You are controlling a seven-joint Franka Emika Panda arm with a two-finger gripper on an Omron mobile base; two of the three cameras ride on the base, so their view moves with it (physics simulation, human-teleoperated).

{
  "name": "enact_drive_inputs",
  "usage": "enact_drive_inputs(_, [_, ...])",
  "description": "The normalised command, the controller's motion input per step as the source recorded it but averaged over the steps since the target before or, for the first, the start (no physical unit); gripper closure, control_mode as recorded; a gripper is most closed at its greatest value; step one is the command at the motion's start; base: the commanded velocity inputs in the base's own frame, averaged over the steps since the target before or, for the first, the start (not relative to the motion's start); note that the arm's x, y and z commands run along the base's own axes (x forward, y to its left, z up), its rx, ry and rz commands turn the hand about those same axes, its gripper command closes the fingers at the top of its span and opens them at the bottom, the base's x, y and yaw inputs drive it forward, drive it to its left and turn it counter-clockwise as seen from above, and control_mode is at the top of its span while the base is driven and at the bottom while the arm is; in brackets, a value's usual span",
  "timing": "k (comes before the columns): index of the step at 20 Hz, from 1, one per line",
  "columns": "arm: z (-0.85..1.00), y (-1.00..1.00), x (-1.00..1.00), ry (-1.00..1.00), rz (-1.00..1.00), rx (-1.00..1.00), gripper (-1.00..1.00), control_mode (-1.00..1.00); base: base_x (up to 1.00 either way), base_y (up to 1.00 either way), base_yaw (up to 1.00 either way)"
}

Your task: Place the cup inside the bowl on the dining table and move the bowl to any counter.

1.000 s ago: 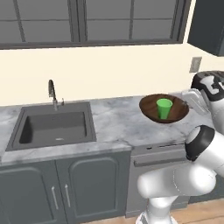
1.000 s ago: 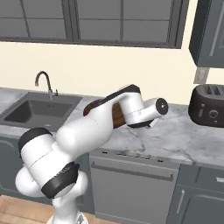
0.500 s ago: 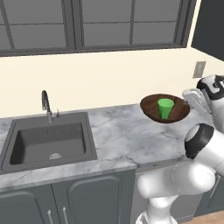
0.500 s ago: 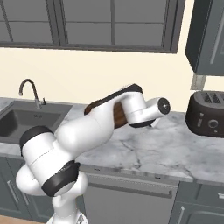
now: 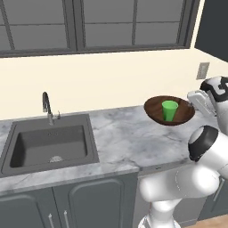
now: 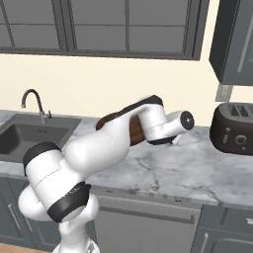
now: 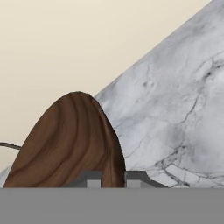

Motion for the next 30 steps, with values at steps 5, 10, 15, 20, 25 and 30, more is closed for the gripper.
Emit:
enact_drive_inputs(5, [0.00,0.00,0.00,0.00,0.00,0.00,1.00,-1.00,0.00,0.00,0.00])
enact_drive_inputs(10, [0.00,0.00,0.00,0.00,0.00,0.00,1.00,-1.00,0.00,0.00,0.00])
enact_drive_inputs(15, [-0.06,0.01,0.01,0.03,0.00,0.01,1.00,-1.00,0.00,0.00,0.00])
enact_drive_inputs(20, [-0.22,0.03,0.07,0.00,0.00,0.03,1.00,-1.00,0.00,0.00,0.00])
enact_drive_inputs(25, [-0.22,0.15,0.18,0.00,-0.01,0.02,1.00,-1.00,0.00,0.00,0.00])
enact_drive_inputs(30, [-0.14,0.24,0.20,0.00,-0.04,0.00,1.00,-1.00,0.00,0.00,0.00])
